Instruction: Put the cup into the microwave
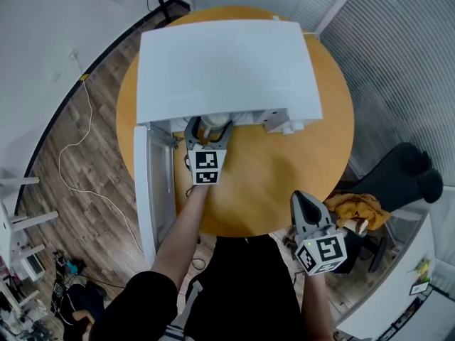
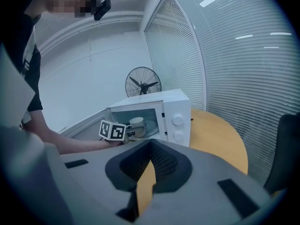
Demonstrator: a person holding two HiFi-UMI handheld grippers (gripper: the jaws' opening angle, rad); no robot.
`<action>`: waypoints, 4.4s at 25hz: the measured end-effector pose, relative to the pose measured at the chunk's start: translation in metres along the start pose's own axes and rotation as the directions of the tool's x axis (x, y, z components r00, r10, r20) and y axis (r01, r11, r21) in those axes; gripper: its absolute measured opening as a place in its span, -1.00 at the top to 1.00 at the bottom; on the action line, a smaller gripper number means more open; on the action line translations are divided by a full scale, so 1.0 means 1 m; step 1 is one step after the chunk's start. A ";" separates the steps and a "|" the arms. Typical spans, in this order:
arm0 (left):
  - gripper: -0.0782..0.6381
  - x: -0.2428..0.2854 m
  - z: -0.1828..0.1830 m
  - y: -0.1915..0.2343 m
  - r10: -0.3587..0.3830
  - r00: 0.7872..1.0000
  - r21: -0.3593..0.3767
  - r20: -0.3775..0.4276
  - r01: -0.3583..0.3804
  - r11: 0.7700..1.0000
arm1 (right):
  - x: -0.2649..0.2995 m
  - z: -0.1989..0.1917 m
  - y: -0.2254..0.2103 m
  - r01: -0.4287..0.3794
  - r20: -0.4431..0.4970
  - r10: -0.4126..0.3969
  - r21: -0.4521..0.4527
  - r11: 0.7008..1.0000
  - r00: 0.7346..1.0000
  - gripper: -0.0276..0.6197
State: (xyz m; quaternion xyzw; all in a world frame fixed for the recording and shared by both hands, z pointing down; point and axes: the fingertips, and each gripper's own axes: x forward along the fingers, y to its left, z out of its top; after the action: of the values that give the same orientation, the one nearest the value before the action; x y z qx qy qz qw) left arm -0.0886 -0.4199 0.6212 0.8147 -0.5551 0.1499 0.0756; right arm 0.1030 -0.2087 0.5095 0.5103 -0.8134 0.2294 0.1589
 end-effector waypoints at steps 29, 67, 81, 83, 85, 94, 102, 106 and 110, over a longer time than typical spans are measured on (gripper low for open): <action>-0.28 0.044 0.004 0.023 0.055 0.997 0.055 0.057 -0.058 0.997 | 0.002 -0.014 0.002 0.011 -0.033 -0.010 0.016 1.000 0.999 0.89; -0.28 -0.056 0.004 -0.022 0.049 0.998 0.042 0.038 -0.051 0.998 | -0.062 -0.029 0.023 -0.021 0.078 0.019 0.019 1.000 0.997 0.89; 0.13 -0.192 0.023 -0.139 -0.017 0.997 0.033 0.072 0.015 0.999 | -0.157 -0.064 0.038 -0.070 0.154 0.072 -0.019 0.997 0.985 0.89; 0.20 -0.214 0.026 -0.164 -0.034 0.996 0.021 0.086 0.032 0.999 | -0.168 -0.070 0.037 -0.077 0.165 0.079 -0.020 0.997 0.983 0.89; 0.27 -0.235 0.028 -0.190 -0.058 0.994 0.011 0.096 0.057 0.998 | -0.179 -0.075 0.037 -0.086 0.175 0.089 -0.025 0.996 0.980 0.89; 0.58 -0.314 0.053 -0.259 -0.141 0.981 0.005 0.130 0.141 0.990 | -0.214 -0.082 0.045 -0.126 0.214 0.139 -0.071 0.989 0.967 0.89; 0.74 -0.370 0.085 -0.279 -0.162 0.970 -0.029 0.181 0.170 0.985 | -0.227 -0.080 0.050 -0.156 0.248 0.168 -0.068 0.985 0.954 0.89; 0.76 -0.385 0.094 -0.283 -0.181 0.965 -0.041 0.189 0.192 0.981 | -0.227 -0.068 0.052 -0.167 0.267 0.185 -0.089 0.982 0.946 0.89; 0.79 -0.393 0.097 -0.281 -0.187 0.964 -0.040 0.191 0.198 0.979 | -0.225 -0.059 0.056 -0.170 0.283 0.198 -0.121 0.978 0.939 0.89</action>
State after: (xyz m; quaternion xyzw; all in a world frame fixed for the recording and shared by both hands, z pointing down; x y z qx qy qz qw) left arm 0.0539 0.0031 0.4130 0.8725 -0.4823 0.0483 0.0615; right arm 0.1503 0.0143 0.4372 0.4524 -0.8820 0.1263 0.0384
